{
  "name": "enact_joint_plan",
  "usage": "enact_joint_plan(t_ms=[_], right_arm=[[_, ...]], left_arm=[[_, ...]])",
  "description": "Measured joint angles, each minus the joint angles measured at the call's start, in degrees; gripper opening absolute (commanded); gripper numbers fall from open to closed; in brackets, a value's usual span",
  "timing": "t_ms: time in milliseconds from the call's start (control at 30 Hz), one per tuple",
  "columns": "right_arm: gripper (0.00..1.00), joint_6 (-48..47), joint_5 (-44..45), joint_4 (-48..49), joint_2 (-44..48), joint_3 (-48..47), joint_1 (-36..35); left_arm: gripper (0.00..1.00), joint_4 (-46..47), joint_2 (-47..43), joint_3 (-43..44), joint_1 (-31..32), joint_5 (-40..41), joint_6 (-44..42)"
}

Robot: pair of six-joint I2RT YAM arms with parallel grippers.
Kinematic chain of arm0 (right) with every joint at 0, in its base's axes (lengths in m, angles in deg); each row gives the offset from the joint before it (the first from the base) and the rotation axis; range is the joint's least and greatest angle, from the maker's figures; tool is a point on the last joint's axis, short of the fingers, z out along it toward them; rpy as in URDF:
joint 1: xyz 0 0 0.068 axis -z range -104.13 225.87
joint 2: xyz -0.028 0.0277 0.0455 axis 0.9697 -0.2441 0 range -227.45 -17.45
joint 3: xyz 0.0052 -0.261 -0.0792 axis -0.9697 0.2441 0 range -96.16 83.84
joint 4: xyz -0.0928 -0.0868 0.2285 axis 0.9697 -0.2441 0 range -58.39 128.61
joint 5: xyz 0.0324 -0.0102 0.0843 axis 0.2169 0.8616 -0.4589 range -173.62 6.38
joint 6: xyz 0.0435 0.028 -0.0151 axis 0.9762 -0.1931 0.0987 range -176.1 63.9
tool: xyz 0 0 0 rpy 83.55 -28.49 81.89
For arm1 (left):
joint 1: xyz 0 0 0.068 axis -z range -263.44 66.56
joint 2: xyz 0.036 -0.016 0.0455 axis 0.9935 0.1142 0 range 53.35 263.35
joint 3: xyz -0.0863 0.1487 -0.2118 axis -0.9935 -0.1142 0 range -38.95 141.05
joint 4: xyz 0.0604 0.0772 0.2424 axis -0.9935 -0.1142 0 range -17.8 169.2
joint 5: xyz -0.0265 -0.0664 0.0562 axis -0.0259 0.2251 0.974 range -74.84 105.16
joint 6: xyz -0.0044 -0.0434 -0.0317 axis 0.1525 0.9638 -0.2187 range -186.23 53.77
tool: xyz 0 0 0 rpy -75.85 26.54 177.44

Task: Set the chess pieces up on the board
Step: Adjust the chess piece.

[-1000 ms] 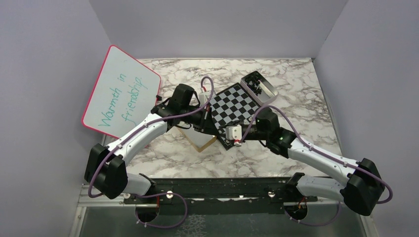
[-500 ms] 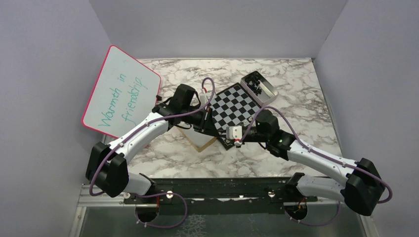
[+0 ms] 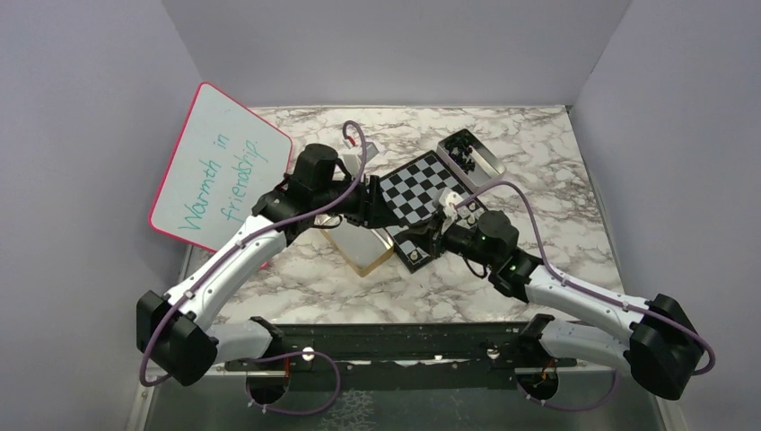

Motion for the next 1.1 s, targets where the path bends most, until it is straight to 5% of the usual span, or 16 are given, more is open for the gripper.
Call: enact_joint_plan(t_ms=[400,1100], right_arm=[[0.01,23.21,9.68,4.94,0.09,0.94,0.00],[0.01,31.04,15.10,4.72,-0.28,-0.07,0.00]], left_arm=[[0.44,8.24,-4.17,-1.75,0.00,8.31,6.27],[0.29,14.08,1.05,-3.45,3.15,10.43,10.56]])
